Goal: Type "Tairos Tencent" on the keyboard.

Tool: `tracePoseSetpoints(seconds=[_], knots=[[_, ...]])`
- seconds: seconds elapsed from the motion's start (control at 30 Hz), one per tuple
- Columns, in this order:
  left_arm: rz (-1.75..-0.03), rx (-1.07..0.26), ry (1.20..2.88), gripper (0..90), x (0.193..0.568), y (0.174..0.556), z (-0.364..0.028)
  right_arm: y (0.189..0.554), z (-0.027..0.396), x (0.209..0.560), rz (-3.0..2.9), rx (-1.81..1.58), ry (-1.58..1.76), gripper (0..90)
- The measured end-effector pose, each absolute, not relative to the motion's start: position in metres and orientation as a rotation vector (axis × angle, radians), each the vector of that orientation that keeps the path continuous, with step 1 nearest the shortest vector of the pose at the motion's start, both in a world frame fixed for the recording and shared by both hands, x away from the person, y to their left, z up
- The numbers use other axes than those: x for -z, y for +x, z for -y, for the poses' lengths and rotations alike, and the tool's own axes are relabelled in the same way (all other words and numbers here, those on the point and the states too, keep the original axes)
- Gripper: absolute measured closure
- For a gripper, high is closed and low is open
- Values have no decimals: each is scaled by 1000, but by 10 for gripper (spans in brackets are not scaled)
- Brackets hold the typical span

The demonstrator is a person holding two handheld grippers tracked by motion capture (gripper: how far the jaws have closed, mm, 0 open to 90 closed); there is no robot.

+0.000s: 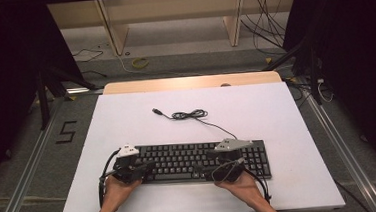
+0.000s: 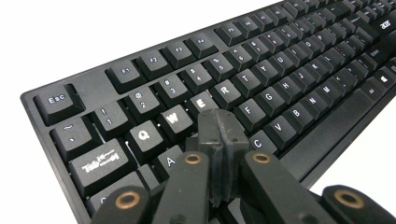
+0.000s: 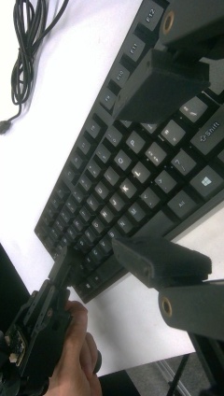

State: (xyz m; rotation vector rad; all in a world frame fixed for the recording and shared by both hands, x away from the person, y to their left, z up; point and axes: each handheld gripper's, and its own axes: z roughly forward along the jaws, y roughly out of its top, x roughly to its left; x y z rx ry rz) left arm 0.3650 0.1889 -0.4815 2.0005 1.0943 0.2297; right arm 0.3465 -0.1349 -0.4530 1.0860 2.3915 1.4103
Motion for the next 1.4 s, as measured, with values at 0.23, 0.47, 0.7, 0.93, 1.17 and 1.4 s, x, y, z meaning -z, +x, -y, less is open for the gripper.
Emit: tracePoseSetpoints(seconds=[0.23, 0.47, 0.7, 0.93, 1.17, 1.4], knots=[[-1091, -223, 1950, 866, 476, 363, -193, 346, 133, 452, -2391, -1416, 1080, 325], [-1092, -202, 1887, 700, 472, 361, -198, 346, 131, 452, -2392, -1416, 1078, 324], [-1094, -190, 1821, 510, 469, 360, -202, 346, 128, 452, -2398, -1418, 1068, 324], [-1055, -193, 1777, 394, 467, 357, -204, 345, 124, 453, -2411, -1415, 1060, 324], [-1039, -204, 1755, 329, 465, 353, -205, 343, 118, 455, -2427, -1419, 1045, 333], [-1029, -212, 1743, 297, 464, 351, -207, 341, 110, 458, -2455, -1412, 1018, 346]])
